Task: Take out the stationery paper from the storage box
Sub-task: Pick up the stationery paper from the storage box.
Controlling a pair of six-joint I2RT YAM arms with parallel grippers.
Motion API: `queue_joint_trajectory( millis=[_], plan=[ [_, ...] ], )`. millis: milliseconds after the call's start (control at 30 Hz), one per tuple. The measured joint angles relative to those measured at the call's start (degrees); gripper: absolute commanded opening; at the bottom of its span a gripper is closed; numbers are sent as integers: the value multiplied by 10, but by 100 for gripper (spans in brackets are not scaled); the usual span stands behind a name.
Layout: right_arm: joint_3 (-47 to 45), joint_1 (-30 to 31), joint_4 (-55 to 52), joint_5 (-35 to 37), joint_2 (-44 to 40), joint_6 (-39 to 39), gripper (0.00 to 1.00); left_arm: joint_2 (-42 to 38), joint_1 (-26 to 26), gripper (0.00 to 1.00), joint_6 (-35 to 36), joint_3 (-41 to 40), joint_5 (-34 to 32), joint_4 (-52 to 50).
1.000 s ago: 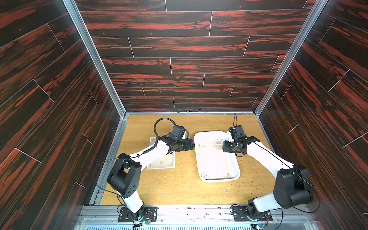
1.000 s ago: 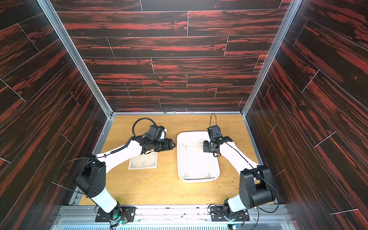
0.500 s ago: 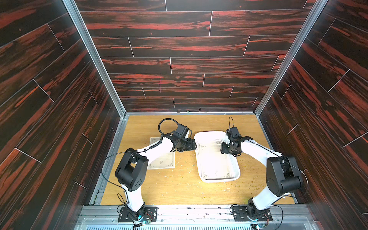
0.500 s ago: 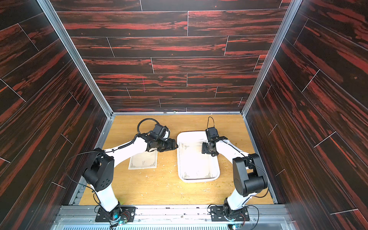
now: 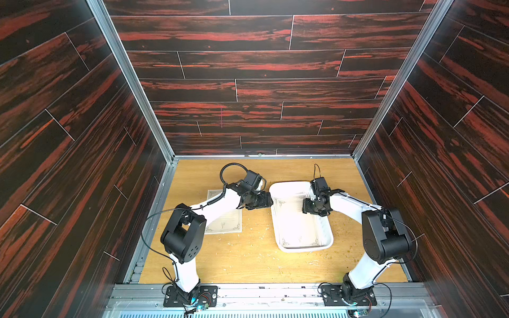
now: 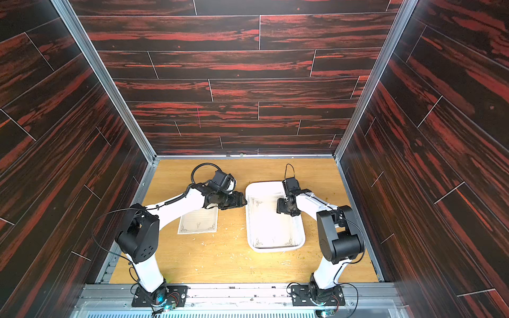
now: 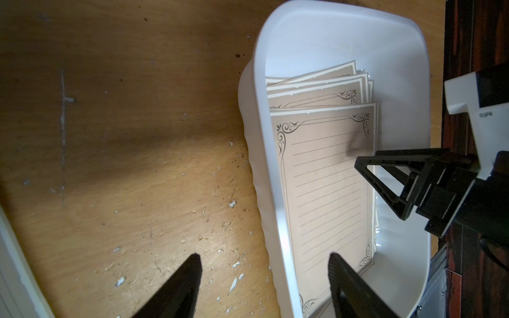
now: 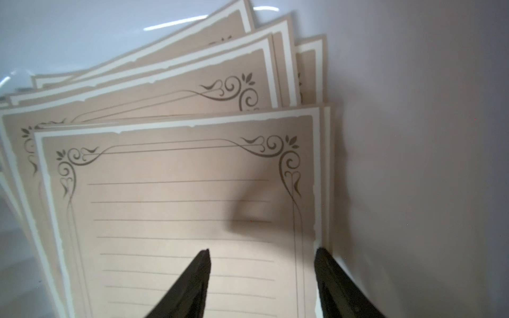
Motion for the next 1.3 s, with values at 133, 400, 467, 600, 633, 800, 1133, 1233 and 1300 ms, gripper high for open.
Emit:
queue_joint_trajectory(
  millis=[133,400,467,600,633,800,1133,1233,1300],
  plan=[
    [0,0,5,-14,12,1,62,2,0,75,0,4,2,-1],
    [4,19,14,-36,23,5,59,8,0,74,4,7,5,-1],
    [7,28,14,-46,24,5,58,11,0,74,4,7,6,-1],
    [21,38,13,-56,23,5,59,19,0,74,4,9,6,-2],
    [25,38,12,-54,23,5,59,20,0,74,4,10,6,-2],
    [49,38,-10,-20,14,4,64,23,0,73,5,16,5,-5],
    [64,37,-36,48,18,-3,70,23,0,73,4,17,5,-13],
    [66,35,-39,55,23,-4,70,23,0,73,4,17,5,-14],
    [68,35,-39,59,29,-4,71,23,0,73,4,17,5,-14]
  ],
)
